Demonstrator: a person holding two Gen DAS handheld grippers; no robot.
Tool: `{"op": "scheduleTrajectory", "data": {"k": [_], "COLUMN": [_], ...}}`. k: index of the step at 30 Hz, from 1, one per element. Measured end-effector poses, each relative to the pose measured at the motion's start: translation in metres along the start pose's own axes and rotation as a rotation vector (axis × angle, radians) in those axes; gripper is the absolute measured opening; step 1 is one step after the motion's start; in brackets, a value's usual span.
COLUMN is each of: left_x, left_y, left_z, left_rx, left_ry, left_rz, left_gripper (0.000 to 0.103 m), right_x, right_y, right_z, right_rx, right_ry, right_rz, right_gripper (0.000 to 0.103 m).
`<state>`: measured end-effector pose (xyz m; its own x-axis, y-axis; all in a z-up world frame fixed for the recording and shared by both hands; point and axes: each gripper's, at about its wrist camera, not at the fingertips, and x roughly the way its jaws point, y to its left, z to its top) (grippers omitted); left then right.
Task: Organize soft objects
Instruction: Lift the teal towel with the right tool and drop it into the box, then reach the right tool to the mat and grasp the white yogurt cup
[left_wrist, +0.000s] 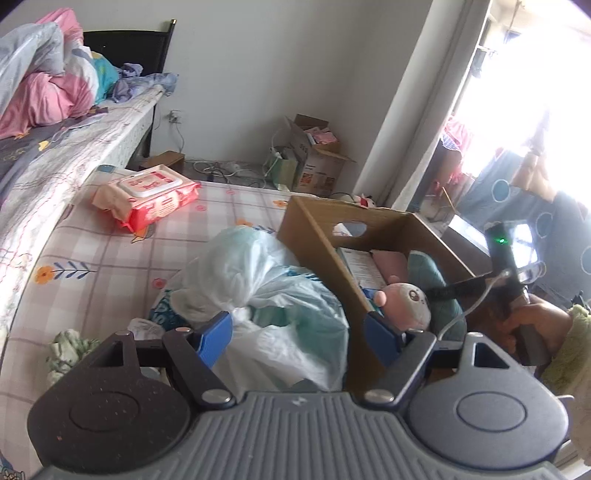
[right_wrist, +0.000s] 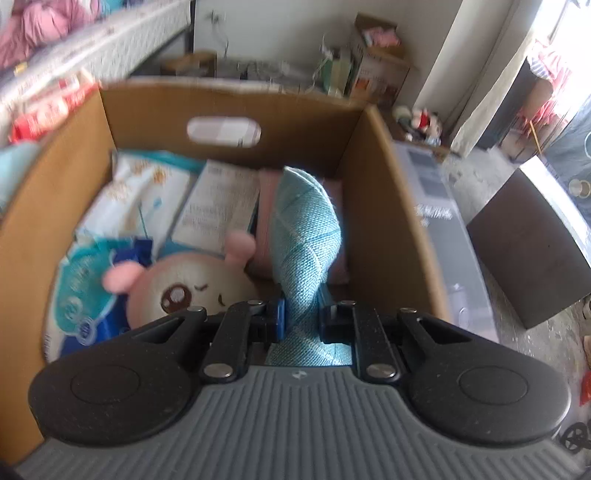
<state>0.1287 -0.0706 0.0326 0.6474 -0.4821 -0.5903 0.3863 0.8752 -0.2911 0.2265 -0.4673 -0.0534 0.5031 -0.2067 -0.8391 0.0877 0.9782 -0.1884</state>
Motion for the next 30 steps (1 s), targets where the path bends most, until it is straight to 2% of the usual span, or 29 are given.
{"op": "scheduleTrajectory", "data": {"k": [3,5,9,12,14,17,20,21,23,26,30], "left_x": [-0.006,-0.010,-0.009,-0.010,-0.013,-0.019,-0.028,-0.032,-0.040,-0.054,-0.071], "left_y": [0.007,0.010,0.016,0.023,0.027,0.034,0.042,0.046,0.054,0.066,0.076], "left_z": [0.000,0.000,-0.002,-0.003,-0.006,-0.011,-0.017,-0.019,-0.024,-0.032,-0.045], "left_rx": [-0.010,-0.017,-0.021,-0.034,-0.043,-0.056,-0.065,-0.071,-0.085,-0.091,-0.062], "left_ry": [-0.006,-0.009,-0.007,-0.006,-0.007,-0.005,-0.007,-0.008,-0.009,-0.016,-0.012], "left_rz": [0.010,0.010,0.009,0.007,0.011,0.023,0.049,0.060,0.078,0.106,0.160], "left_gripper": [0.080,0.080,0.080,0.080,0.080,0.080,0.081,0.082,0.084,0.087,0.090], "right_x": [0.020,0.020,-0.005,-0.032,-0.040,-0.032,-0.011,-0.007,-0.010,-0.030,-0.076], "right_y": [0.000,-0.002,-0.004,-0.016,-0.025,-0.041,-0.044,-0.046,-0.049,-0.051,-0.048], "right_z": [0.005,0.005,0.002,0.001,0.001,-0.002,-0.008,-0.010,-0.012,-0.016,-0.028], "right_rx": [0.074,0.104,0.097,0.144,0.214,0.352,0.442,0.471,0.509,0.514,0.516], "right_ry": [0.081,0.091,0.023,-0.050,-0.066,-0.013,0.054,0.046,0.043,-0.009,-0.116], "right_rz": [0.040,0.060,0.054,0.075,0.132,0.285,0.329,0.343,0.352,0.351,0.372], "right_gripper": [0.017,0.018,0.034,0.041,0.041,0.041,0.041,0.045,0.046,0.047,0.052]}}
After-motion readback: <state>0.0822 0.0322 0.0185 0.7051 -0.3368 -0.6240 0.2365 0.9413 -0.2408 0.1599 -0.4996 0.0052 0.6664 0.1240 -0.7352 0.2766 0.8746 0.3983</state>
